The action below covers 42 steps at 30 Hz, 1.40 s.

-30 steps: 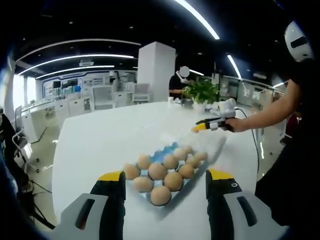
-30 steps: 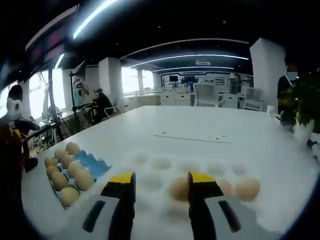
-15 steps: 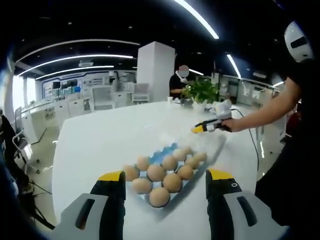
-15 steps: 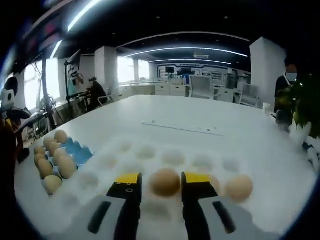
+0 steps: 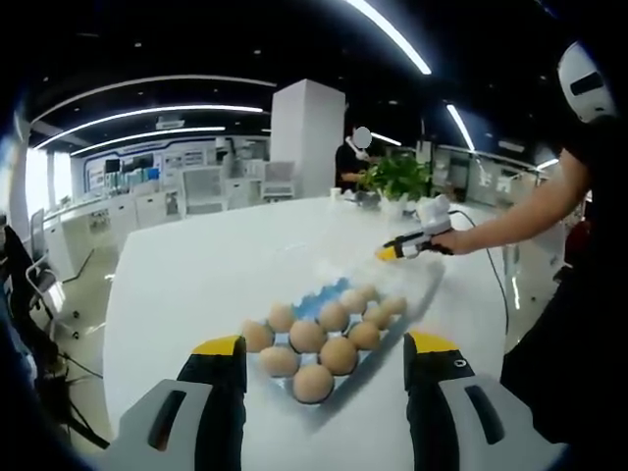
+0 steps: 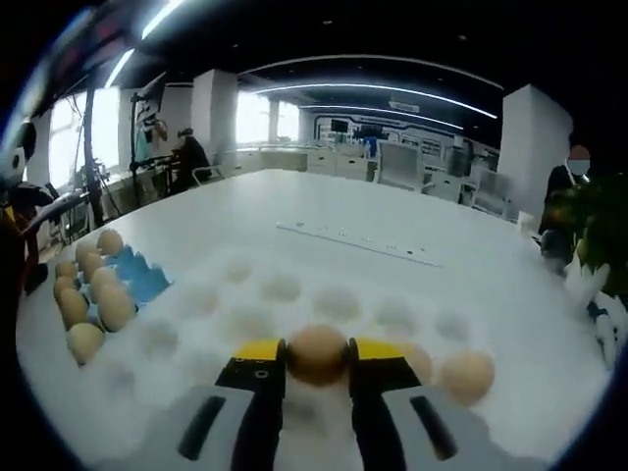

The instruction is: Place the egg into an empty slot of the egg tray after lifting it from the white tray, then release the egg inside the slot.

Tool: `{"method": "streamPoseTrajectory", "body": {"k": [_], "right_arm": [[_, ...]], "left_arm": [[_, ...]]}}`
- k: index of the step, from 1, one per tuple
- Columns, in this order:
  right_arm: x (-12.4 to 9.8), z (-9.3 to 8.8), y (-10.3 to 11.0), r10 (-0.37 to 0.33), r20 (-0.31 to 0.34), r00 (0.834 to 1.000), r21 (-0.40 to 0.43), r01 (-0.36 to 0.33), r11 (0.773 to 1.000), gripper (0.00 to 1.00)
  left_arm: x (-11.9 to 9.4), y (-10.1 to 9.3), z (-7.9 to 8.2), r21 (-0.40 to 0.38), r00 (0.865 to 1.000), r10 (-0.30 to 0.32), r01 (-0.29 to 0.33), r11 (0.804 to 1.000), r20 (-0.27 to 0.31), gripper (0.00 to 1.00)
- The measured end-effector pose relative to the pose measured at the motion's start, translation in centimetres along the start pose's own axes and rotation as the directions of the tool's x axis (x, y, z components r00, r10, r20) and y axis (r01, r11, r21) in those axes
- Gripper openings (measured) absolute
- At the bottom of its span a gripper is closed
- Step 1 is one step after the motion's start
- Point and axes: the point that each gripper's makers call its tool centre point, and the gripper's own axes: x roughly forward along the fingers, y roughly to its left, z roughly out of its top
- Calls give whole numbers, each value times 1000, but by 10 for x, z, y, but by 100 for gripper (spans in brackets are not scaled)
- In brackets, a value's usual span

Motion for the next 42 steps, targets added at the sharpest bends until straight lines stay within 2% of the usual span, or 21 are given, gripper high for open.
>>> {"method": "streamPoseTrajectory", "body": {"k": [5, 6, 15, 24, 27, 42], "right_arm": [[-1, 1, 0, -5, 2, 1000, -20, 5, 1000, 24], [-3, 4, 0, -13, 7, 1000, -62, 13, 998, 24], [-14, 27, -12, -40, 77, 996, -7, 41, 999, 24], [-13, 37, -3, -20, 97, 995, -10, 21, 1000, 24], [-8, 43, 14, 17, 111, 994, -20, -15, 1000, 24], [7, 63, 71, 143, 140, 980, -43, -139, 989, 24]], "left_arm": [[0, 0, 0, 0, 1000, 1, -1, 1000, 2, 65], [0, 0, 1, -2, 1000, 1, -1, 1000, 4, 65], [1, -1, 0, -2, 1000, -2, 2, 1000, 5, 65], [3, -2, 1, -2, 1000, -11, 11, 1000, 6, 65], [1, -1, 0, -2, 1000, -7, 7, 1000, 7, 65], [-2, 2, 2, -3, 1000, 0, 0, 1000, 14, 65]]}}
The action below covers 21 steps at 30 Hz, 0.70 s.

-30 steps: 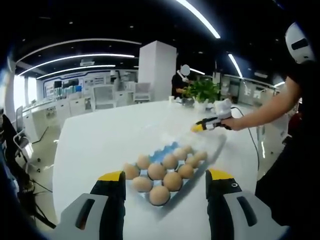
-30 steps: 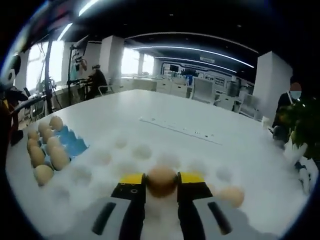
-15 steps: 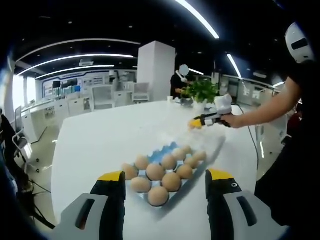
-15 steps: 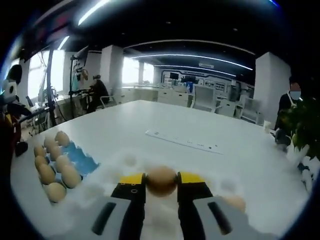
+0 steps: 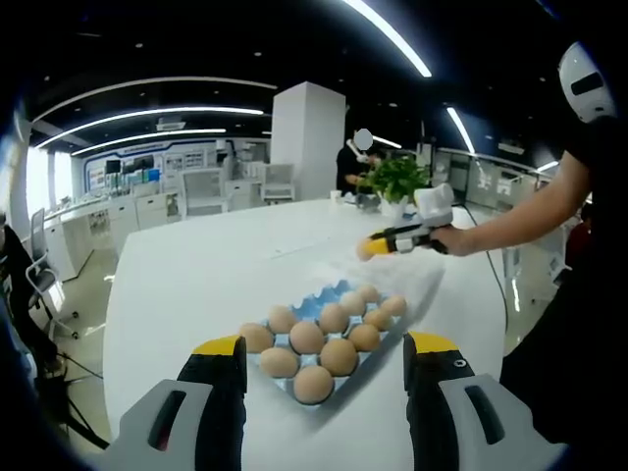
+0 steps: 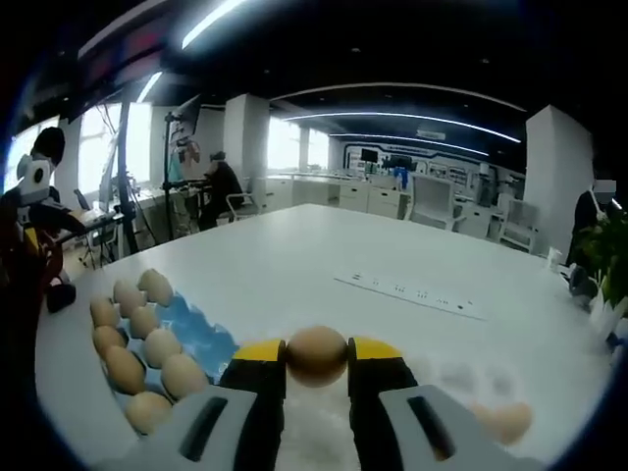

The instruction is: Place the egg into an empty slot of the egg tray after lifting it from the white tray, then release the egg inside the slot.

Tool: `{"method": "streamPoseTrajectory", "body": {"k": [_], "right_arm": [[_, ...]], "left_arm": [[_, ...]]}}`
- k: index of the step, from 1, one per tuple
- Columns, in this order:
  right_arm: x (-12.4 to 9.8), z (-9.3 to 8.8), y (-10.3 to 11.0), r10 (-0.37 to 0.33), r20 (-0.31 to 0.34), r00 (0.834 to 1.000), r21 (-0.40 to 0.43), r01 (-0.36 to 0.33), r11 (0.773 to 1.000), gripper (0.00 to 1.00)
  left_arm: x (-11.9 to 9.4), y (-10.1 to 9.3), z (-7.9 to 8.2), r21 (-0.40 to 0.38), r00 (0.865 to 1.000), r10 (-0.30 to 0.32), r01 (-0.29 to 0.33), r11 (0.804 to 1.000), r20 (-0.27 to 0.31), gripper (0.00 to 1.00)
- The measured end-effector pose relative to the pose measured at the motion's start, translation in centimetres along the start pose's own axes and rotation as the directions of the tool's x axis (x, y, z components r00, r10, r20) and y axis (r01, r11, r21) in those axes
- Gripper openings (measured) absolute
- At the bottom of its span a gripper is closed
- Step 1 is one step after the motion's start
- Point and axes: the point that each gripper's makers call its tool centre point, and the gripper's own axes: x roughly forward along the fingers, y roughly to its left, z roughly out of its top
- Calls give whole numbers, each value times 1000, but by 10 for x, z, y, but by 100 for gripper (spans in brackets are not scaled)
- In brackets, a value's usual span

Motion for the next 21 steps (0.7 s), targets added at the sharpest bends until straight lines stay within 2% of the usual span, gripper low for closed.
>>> {"method": "streamPoseTrajectory", "body": {"k": [11, 21], "right_arm": [[18, 14, 35, 80, 18, 997, -18, -80, 997, 24], [32, 18, 65, 143, 22, 990, -29, -142, 989, 24]], "left_arm": [[-1, 0, 0, 0, 1000, 1, -1, 1000, 2, 65], [-4, 0, -1, -3, 1000, 6, -6, 1000, 1, 65]]}}
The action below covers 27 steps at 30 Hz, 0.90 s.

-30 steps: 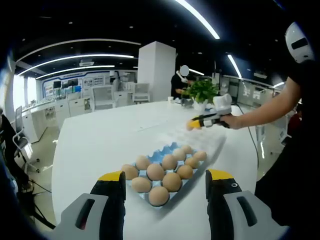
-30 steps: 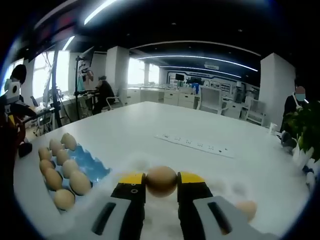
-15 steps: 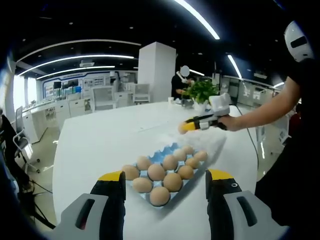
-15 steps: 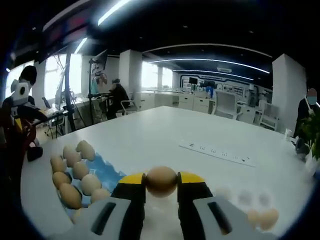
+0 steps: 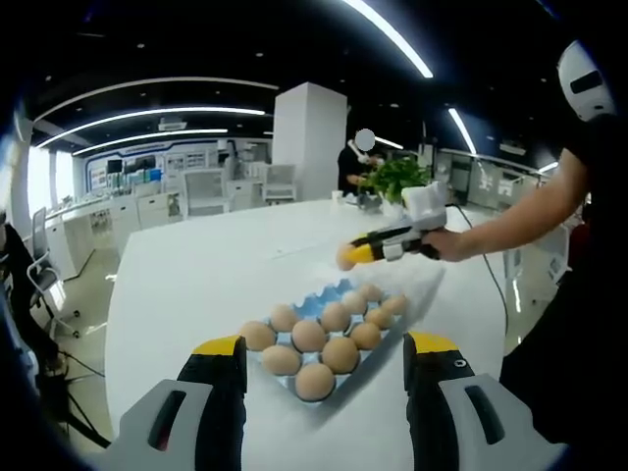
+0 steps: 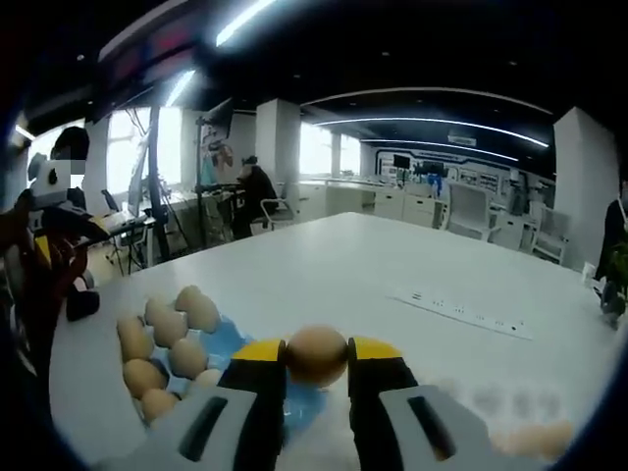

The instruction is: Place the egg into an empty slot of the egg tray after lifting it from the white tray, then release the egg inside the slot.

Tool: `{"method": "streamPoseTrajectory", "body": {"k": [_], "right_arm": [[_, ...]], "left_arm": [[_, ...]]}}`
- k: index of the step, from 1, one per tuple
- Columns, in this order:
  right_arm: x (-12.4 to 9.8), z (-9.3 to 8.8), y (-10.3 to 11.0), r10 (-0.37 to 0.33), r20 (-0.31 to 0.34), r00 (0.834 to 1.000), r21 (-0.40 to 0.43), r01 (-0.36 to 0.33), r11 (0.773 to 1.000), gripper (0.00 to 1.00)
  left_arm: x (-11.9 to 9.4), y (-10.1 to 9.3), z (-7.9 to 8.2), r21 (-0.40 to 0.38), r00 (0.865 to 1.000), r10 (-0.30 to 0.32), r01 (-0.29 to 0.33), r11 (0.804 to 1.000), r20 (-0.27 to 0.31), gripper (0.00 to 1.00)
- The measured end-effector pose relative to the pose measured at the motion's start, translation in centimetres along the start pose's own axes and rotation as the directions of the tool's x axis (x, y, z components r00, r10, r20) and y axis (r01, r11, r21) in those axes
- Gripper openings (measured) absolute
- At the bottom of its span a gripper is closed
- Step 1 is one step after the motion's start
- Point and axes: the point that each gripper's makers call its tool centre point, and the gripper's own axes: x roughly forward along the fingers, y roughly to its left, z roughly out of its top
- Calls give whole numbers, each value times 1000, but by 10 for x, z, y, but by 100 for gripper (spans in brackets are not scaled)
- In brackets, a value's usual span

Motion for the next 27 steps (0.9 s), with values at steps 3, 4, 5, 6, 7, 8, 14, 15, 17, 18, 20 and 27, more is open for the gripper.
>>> {"method": "streamPoseTrajectory", "body": {"k": [3, 4, 5, 6, 7, 8, 14, 15, 17, 18, 20, 27], "right_arm": [[7, 2, 10, 22, 3, 1000, -6, -22, 1000, 24], [9, 3, 13, 29, 4, 1000, -3, -29, 1000, 24], [12, 5, 18, 38, 5, 999, -6, -38, 999, 24], [14, 5, 21, 45, 5, 999, -10, -45, 999, 24], [16, 6, 25, 53, 3, 999, -15, -53, 998, 24], [18, 7, 27, 58, 4, 998, -17, -58, 998, 24], [26, 10, 38, 80, 4, 997, -20, -80, 997, 24], [28, 10, 41, 88, 2, 996, -18, -87, 996, 24], [30, 9, 48, 100, -5, 995, -30, -100, 995, 24], [30, 9, 51, 106, -7, 994, -29, -106, 994, 24], [32, 8, 56, 113, -8, 994, -33, -113, 993, 24], [42, 5, 73, 145, -24, 989, -39, -145, 989, 24]], "left_arm": [[-1, 0, 0, -1, 1000, 2, -2, 1000, 1, 65], [-1, 0, 0, -2, 1000, 2, -2, 1000, 1, 65], [-1, 1, 0, 0, 1000, 3, -3, 1000, 2, 65], [-1, 1, 0, -1, 1000, 3, -3, 1000, 1, 65], [-2, 1, 0, -1, 1000, 5, -5, 1000, 2, 65], [-2, 1, 0, -3, 1000, 5, -5, 1000, 2, 65], [-4, 2, -1, -5, 1000, 7, -7, 1000, 3, 65], [-4, 2, -1, -5, 1000, 7, -7, 1000, 3, 65], [-4, 2, -2, -7, 1000, 7, -7, 1000, 4, 65], [-5, 2, -2, -6, 1000, 8, -8, 1000, 4, 65], [-5, 2, -3, -8, 1000, 8, -8, 1000, 4, 65], [-8, 3, -5, -14, 1000, 14, -14, 1000, 4, 65]]}}
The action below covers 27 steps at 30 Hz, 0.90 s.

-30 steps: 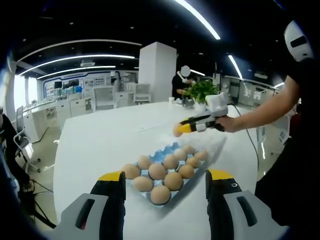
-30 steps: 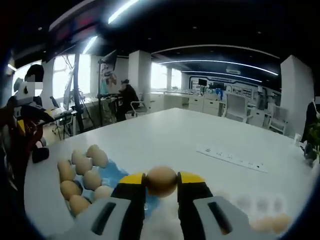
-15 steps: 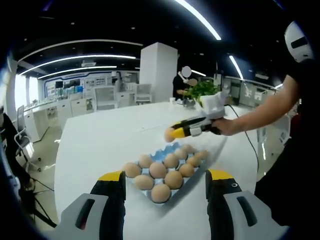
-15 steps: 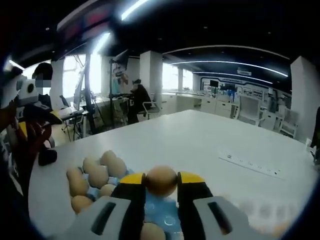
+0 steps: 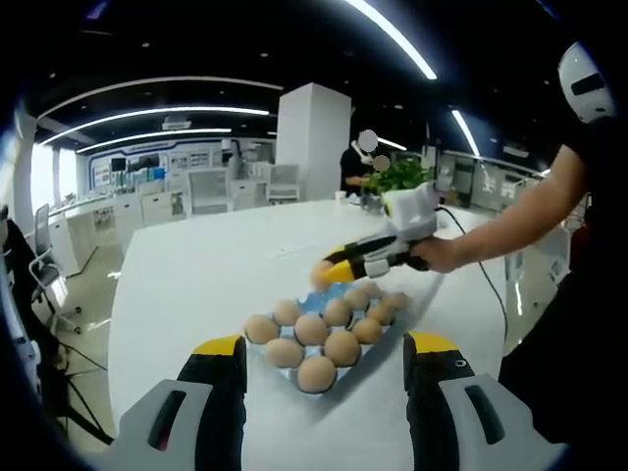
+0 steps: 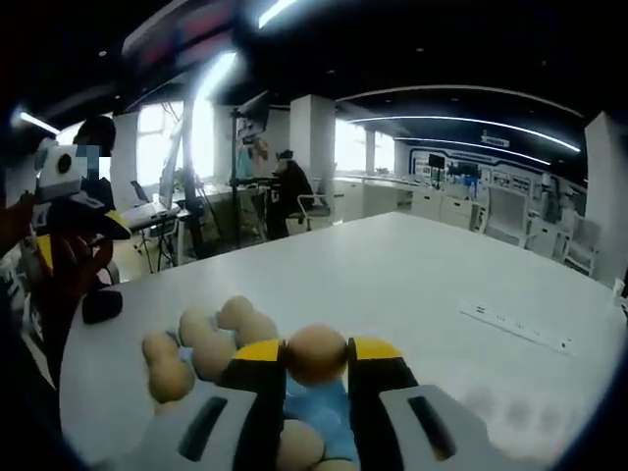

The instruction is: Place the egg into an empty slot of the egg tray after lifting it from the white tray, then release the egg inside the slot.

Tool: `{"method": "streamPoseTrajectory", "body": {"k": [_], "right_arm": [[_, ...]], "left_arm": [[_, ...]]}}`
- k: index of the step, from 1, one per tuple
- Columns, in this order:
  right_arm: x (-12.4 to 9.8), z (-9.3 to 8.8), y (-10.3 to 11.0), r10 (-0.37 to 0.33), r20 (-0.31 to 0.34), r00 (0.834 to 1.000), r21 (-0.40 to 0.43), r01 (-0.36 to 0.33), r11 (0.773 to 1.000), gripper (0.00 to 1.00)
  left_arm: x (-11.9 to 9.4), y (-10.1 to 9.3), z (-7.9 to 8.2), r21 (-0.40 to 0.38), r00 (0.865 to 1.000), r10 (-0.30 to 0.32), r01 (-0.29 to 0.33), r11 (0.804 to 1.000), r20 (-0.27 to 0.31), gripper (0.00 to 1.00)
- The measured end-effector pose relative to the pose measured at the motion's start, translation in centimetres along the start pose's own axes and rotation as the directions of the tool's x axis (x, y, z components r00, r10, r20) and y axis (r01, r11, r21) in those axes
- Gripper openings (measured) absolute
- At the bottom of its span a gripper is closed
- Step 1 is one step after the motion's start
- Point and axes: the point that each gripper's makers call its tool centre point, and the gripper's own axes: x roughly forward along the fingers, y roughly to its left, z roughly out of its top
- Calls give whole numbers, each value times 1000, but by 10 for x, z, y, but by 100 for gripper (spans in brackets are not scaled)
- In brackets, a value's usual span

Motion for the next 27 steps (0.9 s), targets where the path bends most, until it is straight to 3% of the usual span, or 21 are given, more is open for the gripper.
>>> {"method": "streamPoseTrajectory", "body": {"k": [17, 27], "right_arm": [[19, -14, 17, 61, -59, 996, -17, -62, 998, 24], [24, -19, 21, 109, -92, 990, 43, -106, 993, 25]], "left_arm": [[-5, 2, -3, -10, 1000, 11, -11, 1000, -1, 65], [-5, 5, 0, -9, 1000, 15, -15, 1000, 4, 65]]}}
